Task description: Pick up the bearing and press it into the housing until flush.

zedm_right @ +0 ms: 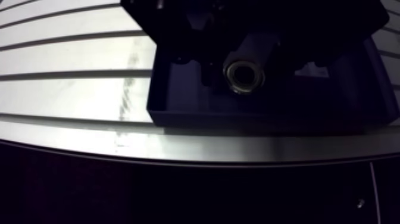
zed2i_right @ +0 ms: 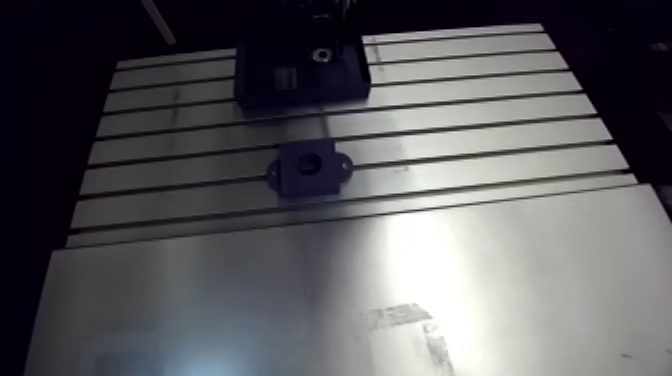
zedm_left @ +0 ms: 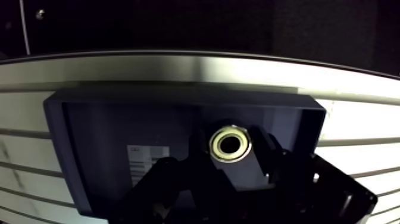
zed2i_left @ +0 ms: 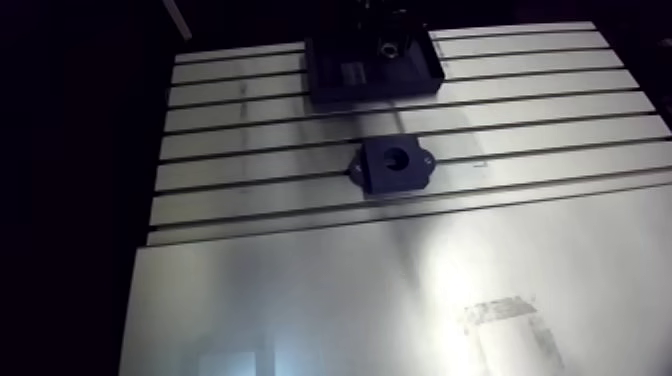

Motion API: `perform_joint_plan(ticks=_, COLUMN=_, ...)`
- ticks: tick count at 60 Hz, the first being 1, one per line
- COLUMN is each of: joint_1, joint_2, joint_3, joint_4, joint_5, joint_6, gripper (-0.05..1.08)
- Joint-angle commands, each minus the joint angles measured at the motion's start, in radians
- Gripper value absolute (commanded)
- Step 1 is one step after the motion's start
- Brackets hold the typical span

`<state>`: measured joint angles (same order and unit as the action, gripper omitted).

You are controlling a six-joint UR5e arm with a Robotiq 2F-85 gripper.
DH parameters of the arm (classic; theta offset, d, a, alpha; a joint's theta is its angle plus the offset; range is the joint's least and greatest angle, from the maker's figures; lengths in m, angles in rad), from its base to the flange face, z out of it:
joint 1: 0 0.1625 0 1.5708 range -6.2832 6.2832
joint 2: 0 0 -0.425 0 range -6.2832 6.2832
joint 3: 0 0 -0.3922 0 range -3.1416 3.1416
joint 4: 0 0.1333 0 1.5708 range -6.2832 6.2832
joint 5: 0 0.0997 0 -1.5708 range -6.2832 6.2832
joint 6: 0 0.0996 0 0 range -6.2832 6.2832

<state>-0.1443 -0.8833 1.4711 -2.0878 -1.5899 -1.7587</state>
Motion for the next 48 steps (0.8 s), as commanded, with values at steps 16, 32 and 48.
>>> perform_joint_plan(ticks=16, joint_1=0.0, joint_2=-0.001, joint_3=0.0, joint_4=0.001, joint_5=0.0, joint_6=0.0, gripper=0.5)
perform_joint_plan(ticks=32, joint_1=0.0, joint_2=-0.002, joint_3=-0.005, joint_4=0.001, joint_5=0.0, joint_6=0.0, gripper=0.5)
perform_joint_plan(ticks=48, joint_1=0.002, joint_2=-0.001, joint_3=-0.007, joint_4=0.001, joint_5=0.0, joint_6=0.0, gripper=0.51)
